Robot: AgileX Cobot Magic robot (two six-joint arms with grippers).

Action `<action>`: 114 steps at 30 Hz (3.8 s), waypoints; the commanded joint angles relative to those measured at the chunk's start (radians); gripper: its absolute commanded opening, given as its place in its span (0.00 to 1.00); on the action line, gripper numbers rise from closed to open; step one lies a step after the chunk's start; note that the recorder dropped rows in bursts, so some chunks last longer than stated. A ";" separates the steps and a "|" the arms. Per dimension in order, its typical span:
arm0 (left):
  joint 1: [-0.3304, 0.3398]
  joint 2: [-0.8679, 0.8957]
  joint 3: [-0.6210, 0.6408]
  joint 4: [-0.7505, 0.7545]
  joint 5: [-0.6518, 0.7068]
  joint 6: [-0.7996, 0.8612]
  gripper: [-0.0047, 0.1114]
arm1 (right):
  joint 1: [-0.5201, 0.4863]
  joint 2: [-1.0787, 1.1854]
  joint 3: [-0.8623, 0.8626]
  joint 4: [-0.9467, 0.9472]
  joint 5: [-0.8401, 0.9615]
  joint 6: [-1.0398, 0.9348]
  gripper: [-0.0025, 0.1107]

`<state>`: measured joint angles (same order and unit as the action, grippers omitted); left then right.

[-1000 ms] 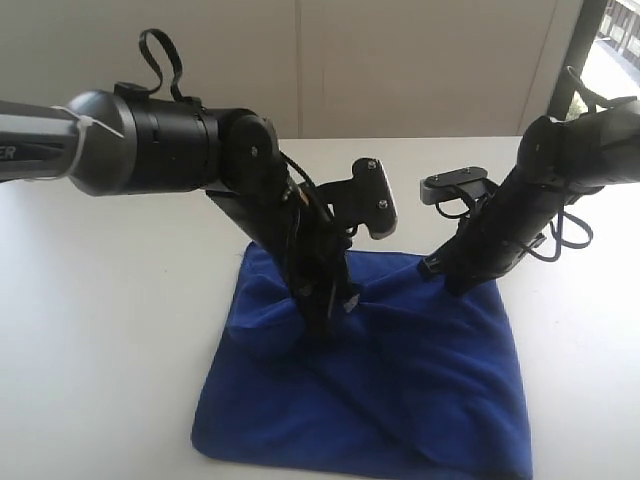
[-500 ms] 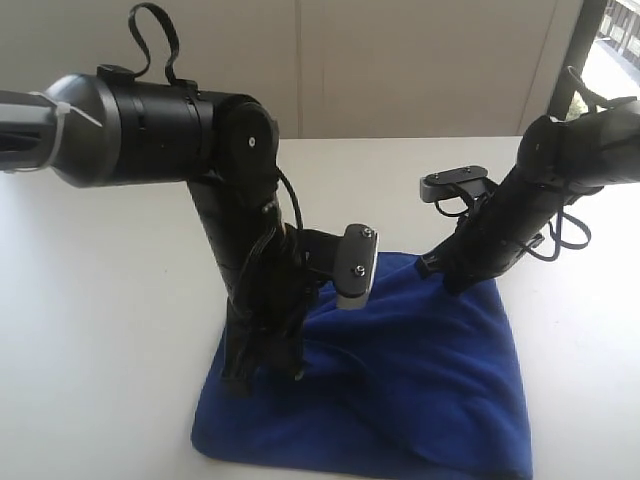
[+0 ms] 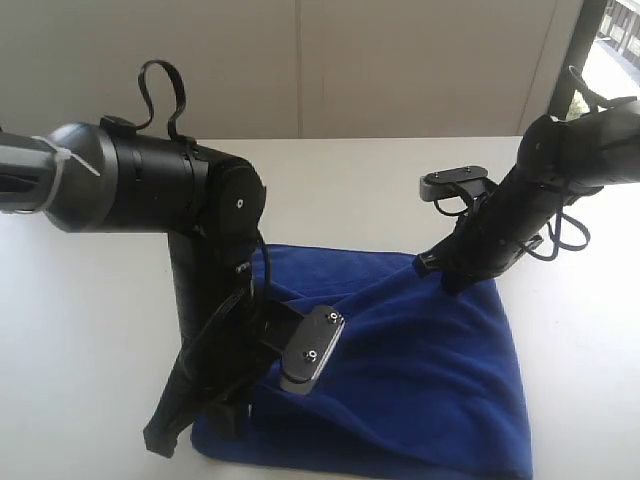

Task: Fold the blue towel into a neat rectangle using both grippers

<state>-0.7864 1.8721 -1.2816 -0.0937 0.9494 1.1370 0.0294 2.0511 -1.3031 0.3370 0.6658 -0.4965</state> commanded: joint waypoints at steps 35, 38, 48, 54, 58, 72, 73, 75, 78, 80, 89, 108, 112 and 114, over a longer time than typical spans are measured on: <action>-0.004 -0.186 0.000 0.265 -0.031 -0.383 0.44 | -0.009 0.001 -0.002 0.009 -0.002 0.002 0.02; -0.003 -0.223 0.000 0.270 -0.159 -0.435 0.44 | -0.009 0.001 -0.002 0.009 -0.009 0.002 0.02; 0.210 -0.161 0.002 0.250 -0.327 -0.696 0.44 | -0.009 -0.128 -0.001 -0.004 -0.065 0.002 0.02; 0.399 -0.118 0.000 -0.219 -0.324 -0.352 0.44 | 0.011 -0.266 0.022 -0.004 -0.075 0.007 0.02; 0.488 -0.083 -0.012 -0.587 -0.246 -0.066 0.44 | 0.074 -0.341 0.092 -0.017 -0.067 0.002 0.02; 0.518 -0.030 -0.023 -0.770 -0.074 -0.104 0.44 | 0.424 -0.595 0.432 -0.029 -0.048 0.140 0.02; 0.518 -0.030 -0.023 -0.770 -0.048 -0.128 0.44 | 0.448 -0.610 0.451 -0.028 -0.041 0.150 0.02; 0.518 -0.030 -0.023 -0.768 -0.005 -0.146 0.44 | 0.490 -0.645 0.484 -0.036 -0.034 0.180 0.02; 0.518 -0.030 -0.023 -0.765 0.053 -0.146 0.44 | 0.538 -0.686 0.521 -0.042 -0.032 0.231 0.02; 0.518 -0.030 -0.023 -0.765 0.091 -0.162 0.44 | 0.562 -0.705 0.540 -0.042 -0.024 0.240 0.02; 0.518 -0.030 -0.023 -0.759 0.065 -0.171 0.44 | 0.610 -0.717 0.549 -0.046 -0.029 0.242 0.02; 0.514 0.163 -0.125 -0.776 -0.367 -0.075 0.44 | 0.610 -0.392 0.404 -0.042 -0.316 0.186 0.02; 0.514 0.221 -0.199 -0.779 -0.327 -0.057 0.44 | 0.610 -0.359 0.384 -0.042 -0.323 0.186 0.02; 0.514 0.243 -0.218 -0.777 -0.327 -0.038 0.44 | 0.610 -0.352 0.384 -0.042 -0.328 0.186 0.02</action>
<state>-0.2700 2.0919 -1.4710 -0.8481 0.5914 1.0730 0.6376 1.6925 -0.9099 0.2977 0.3509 -0.2980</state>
